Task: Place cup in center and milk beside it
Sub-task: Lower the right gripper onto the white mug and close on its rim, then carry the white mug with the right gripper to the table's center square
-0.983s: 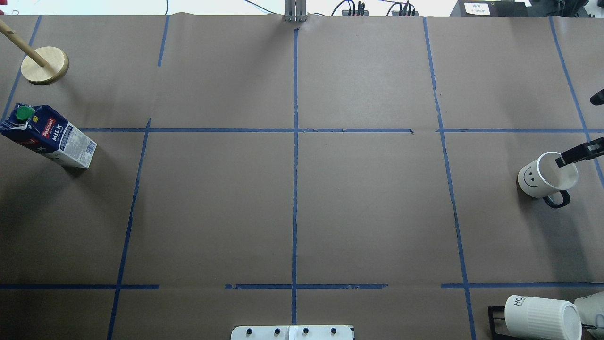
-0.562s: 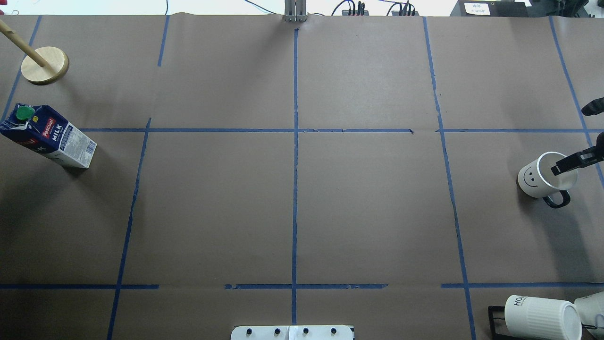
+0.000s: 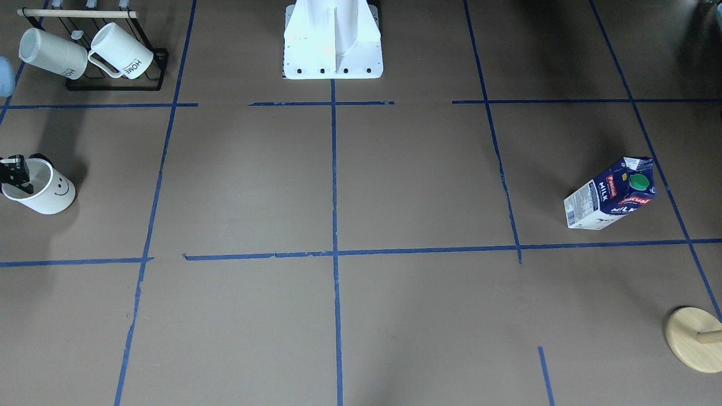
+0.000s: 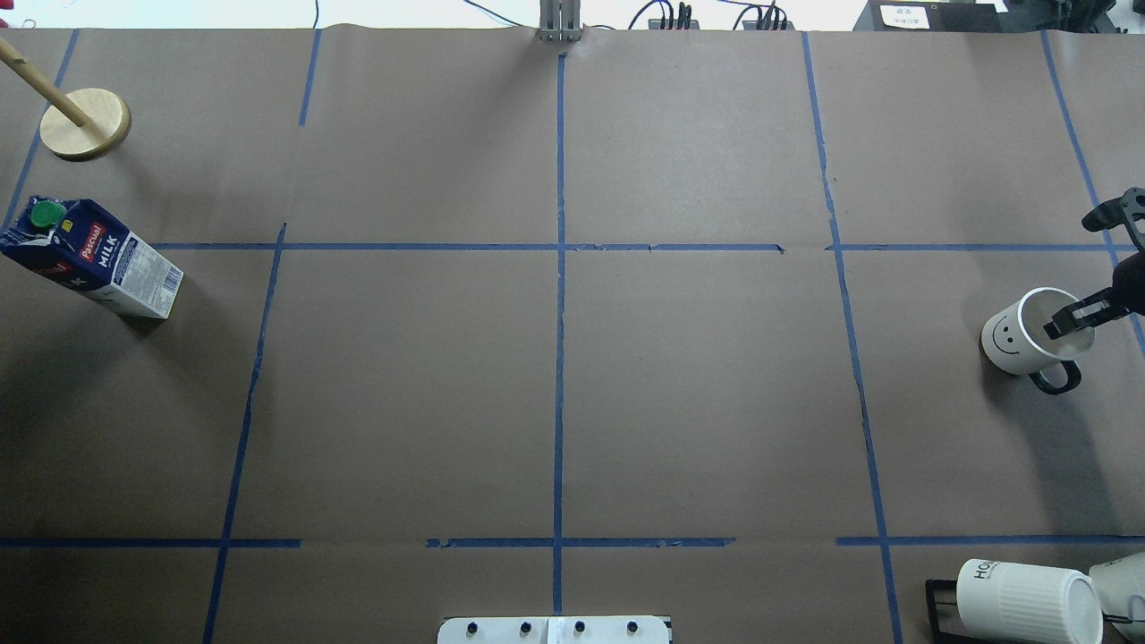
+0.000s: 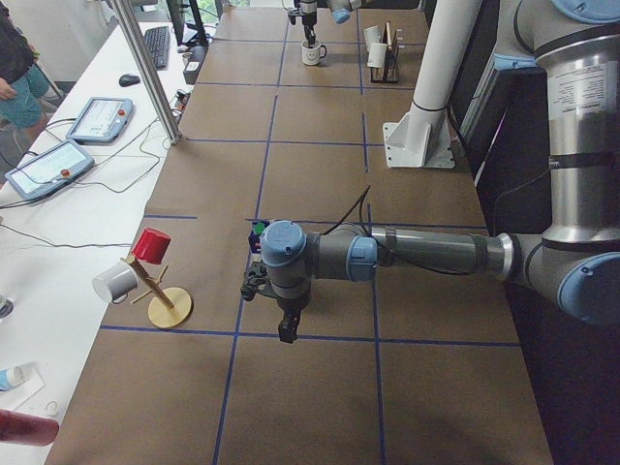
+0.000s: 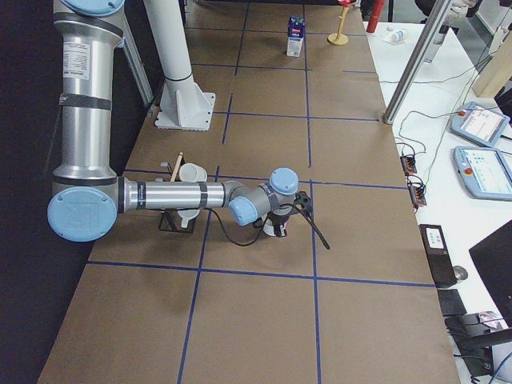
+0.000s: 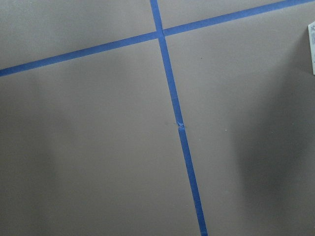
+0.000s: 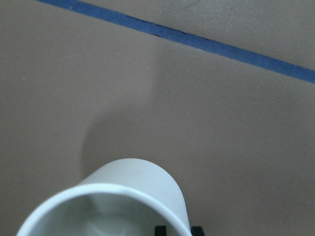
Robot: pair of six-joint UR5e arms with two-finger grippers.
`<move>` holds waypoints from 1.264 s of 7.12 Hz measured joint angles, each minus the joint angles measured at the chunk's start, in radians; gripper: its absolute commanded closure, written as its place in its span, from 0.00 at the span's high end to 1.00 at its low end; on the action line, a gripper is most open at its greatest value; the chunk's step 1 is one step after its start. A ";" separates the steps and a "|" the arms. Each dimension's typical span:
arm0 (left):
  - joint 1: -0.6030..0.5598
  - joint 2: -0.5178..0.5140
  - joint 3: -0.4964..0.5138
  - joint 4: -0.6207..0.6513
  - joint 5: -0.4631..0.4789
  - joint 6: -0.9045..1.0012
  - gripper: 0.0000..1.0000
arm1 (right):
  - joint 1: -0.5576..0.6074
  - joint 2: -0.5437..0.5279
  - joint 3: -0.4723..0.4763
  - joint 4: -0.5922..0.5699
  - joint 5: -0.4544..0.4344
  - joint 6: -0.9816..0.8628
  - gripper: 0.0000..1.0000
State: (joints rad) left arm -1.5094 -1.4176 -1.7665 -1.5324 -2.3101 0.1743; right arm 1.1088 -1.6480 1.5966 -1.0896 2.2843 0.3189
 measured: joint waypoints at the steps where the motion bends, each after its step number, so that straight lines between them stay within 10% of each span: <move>1: 0.000 0.000 0.000 0.000 0.000 0.000 1.00 | 0.000 0.005 0.006 -0.004 0.004 0.004 0.00; 5: 0.000 -0.002 -0.004 -0.005 -0.003 0.001 1.00 | -0.005 0.211 0.049 -0.243 0.008 0.046 0.00; 9: 0.001 -0.045 0.012 -0.066 0.000 -0.006 1.00 | -0.262 0.603 0.020 -0.402 -0.099 0.562 0.00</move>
State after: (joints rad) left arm -1.5080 -1.4622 -1.7548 -1.5985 -2.3106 0.1685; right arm 0.8467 -1.0445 1.6163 -1.4921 2.1855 0.8813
